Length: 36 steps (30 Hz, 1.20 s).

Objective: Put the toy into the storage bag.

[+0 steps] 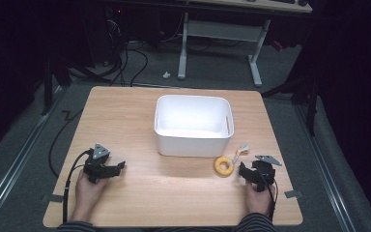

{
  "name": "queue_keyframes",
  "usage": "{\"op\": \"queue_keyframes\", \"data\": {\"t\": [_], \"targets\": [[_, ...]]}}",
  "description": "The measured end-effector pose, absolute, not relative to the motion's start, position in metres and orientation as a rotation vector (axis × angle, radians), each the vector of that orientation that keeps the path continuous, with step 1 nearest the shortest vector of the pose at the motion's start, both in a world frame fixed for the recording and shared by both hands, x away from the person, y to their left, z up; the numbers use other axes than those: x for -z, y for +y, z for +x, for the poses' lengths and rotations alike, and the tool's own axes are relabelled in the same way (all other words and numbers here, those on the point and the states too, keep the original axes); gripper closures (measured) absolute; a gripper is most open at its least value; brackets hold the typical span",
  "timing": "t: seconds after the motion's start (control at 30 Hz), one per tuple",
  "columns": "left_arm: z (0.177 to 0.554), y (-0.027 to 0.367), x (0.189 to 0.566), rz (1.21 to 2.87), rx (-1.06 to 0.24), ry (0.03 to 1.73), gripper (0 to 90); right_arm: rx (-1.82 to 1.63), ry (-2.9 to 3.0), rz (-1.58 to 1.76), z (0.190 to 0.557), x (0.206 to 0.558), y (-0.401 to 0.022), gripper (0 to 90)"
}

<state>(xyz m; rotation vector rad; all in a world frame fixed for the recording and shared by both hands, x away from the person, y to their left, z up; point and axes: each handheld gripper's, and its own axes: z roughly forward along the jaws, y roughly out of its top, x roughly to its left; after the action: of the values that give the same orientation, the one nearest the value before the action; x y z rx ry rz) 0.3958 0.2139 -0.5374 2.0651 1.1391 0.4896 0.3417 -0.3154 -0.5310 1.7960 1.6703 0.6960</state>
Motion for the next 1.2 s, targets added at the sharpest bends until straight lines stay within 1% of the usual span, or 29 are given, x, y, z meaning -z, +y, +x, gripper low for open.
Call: {"op": "queue_keyframes", "data": {"t": [1.0, 1.2], "targets": [[0.3956, 0.2142, 0.5373, 2.065, -0.494, 1.144, 24.4, -0.706, 1.714, 1.762, 0.3421, 0.5309, -0.3167, 24.4], [0.3956, 0.2141, 0.5373, 2.066, -0.493, 1.144, 24.3, -0.712, 1.721, 1.765, 0.3448, 0.5309, -0.3153, 23.1]]}}
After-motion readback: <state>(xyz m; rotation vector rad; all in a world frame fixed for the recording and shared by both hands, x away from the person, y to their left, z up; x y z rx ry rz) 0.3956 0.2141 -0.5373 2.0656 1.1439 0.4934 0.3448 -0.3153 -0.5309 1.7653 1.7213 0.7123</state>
